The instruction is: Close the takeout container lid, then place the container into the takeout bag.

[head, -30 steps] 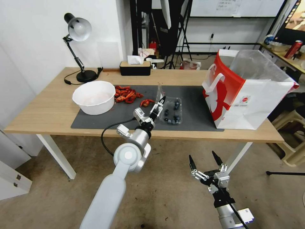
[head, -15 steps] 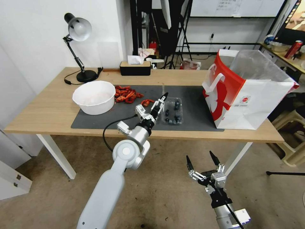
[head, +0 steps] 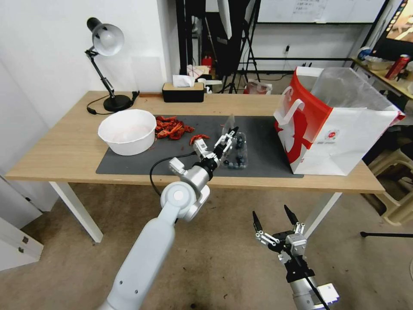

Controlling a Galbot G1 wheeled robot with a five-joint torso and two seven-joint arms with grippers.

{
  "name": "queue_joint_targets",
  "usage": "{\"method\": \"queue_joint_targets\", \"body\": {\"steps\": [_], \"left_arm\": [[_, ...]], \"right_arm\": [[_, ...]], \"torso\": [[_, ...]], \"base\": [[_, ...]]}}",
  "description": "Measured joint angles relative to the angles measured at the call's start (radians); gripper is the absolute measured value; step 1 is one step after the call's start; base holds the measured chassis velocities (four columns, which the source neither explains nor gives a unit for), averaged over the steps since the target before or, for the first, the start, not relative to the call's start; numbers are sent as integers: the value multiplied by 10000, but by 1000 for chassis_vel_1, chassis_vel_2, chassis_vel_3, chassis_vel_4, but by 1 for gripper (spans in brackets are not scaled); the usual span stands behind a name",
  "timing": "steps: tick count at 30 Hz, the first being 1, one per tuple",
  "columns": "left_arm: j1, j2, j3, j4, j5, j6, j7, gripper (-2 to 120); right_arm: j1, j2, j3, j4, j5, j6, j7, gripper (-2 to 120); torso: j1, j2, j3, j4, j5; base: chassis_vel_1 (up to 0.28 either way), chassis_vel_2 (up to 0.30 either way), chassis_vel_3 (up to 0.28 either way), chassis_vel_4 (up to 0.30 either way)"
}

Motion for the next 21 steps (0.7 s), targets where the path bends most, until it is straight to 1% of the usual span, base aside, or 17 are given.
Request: {"method": "queue_joint_targets", "body": {"steps": [1,3,5,7,8,9,11,12,13,14,17,19,21], "left_arm": [[-79,-2,54,56,7,25,-169,57],[-108,-2,69,69,9,47,-235,56],[-205,11,139,85,58,220,-631,44],[-213,20,158,84,87,251,-703,42],[-224,72,237,69,177,345,-883,34],[-233,115,295,26,250,430,-1003,29],[-238,127,312,12,266,451,-1037,27],[-288,160,375,-10,333,547,-1176,19],[-342,173,412,-7,386,598,-1266,15],[-342,173,412,-7,386,598,-1266,15],[-491,225,563,49,626,720,-1543,1],[-515,234,595,57,671,750,-1589,0],[-669,274,725,152,929,1004,-1866,0]], "right_arm": [[-1,22,0,-7,-17,4,1,100],[-4,33,0,-10,-27,7,3,100],[-19,61,-1,-19,-58,30,4,100],[-21,65,-1,-22,-61,34,4,100],[-27,75,0,-27,-75,46,5,100],[-33,76,0,-27,-80,53,6,100],[-34,77,-1,-27,-81,53,6,100],[-38,77,-1,-27,-82,57,5,100],[-41,76,-2,-27,-82,58,6,100],[-41,76,-2,-27,-82,58,6,100],[-47,66,-16,6,-71,57,6,100],[-47,60,-16,20,-61,53,6,100],[-24,31,-16,57,-12,17,6,100]], "torso": [[0,0,0,0,0],[0,0,0,0,0],[0,0,-1,0,0],[0,0,0,0,0],[0,0,0,0,0],[0,0,0,1,0],[0,0,0,1,0],[-1,1,-1,1,0],[0,0,-1,1,0],[0,0,-1,1,0],[0,0,0,1,0],[0,0,-1,1,-1],[0,0,0,0,0]], "base": [[0,0,0,0],[0,0,0,0],[0,0,0,0],[0,0,0,0],[0,0,0,0],[0,0,0,0],[0,0,0,0],[0,0,0,0],[0,0,0,0],[0,0,0,0],[0,0,0,0],[0,0,0,0],[0,0,0,0]]}}
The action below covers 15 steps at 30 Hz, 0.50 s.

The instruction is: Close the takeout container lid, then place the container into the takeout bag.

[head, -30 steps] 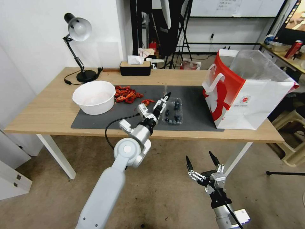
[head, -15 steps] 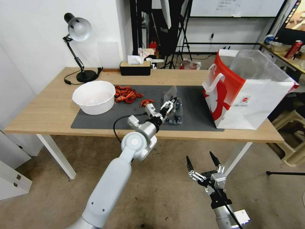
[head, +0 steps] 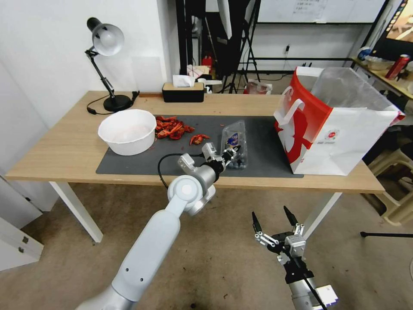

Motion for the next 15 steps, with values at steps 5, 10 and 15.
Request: {"method": "queue_joint_targets", "body": {"steps": [5,10,15], "left_arm": [[-158,17,116,115,272,250,-360,0],[-286,96,201,156,430,494,-632,0],[-397,190,235,179,453,605,-858,0]], "right_arm": [[38,-25,7,28,42,-43,0,100],[105,-93,17,124,219,-173,-24,100],[372,-421,87,508,1341,-899,-262,100]], "torso": [[0,0,0,0,0],[0,-1,0,0,0],[0,0,0,0,-1]], "base": [[0,0,0,0],[0,0,0,0],[0,0,0,0]]}}
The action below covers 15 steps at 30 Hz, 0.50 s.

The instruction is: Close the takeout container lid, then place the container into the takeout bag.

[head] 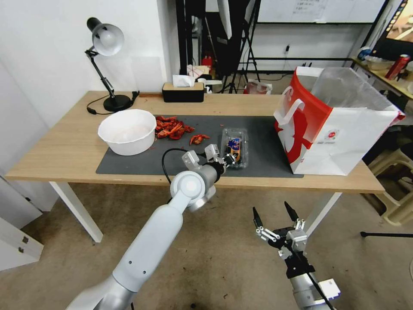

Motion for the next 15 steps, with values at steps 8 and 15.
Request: {"method": "queue_joint_targets", "body": {"steps": [8,15], "left_arm": [[-44,43,43,-51,-10,163,-256,0],[-121,-3,106,-48,-41,157,-353,0]], "right_arm": [[1026,-710,195,945,3699,-1963,123,100],[2574,-1070,221,1242,6746,-3500,1183,100]], "torso": [[0,0,0,0,1],[0,-1,1,2,1]], "base": [[0,0,0,0],[0,0,0,0]]}}
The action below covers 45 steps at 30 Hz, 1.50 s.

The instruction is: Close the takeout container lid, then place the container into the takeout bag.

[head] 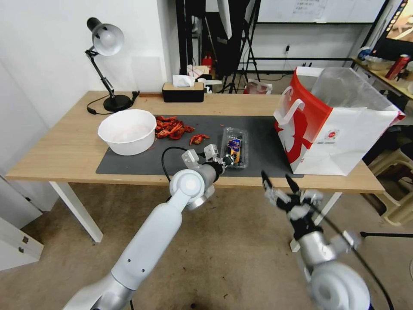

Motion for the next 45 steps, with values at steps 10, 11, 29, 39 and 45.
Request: {"method": "queue_joint_targets", "body": {"steps": [10,11,29,39,45], "left_arm": [[-179,-52,94,101,-64,-24,-116,0],[-182,-50,94,102,-77,-28,-131,0],[-209,-56,58,81,-134,-70,-216,0],[-254,-46,67,108,-180,-80,-244,0],[-253,-31,65,104,-212,-87,-244,0]], "right_arm": [[2531,-225,-322,-762,2696,-1847,2137,100],[2947,-235,-429,-955,2906,-2081,2429,100],[4926,-579,-732,-2078,4400,-4683,4057,100],[5678,-599,-789,-2767,4906,-6333,3955,100],[6021,-589,-832,-3256,4898,-6866,3593,100]], "torso": [[1,0,1,-2,0],[1,0,1,-2,0],[0,1,0,-3,-1],[-1,1,-1,-2,-1],[0,0,-1,-2,-1]], "base": [[0,0,0,0],[0,0,0,0],[0,0,0,0],[0,0,0,0],[0,0,0,0]]}}
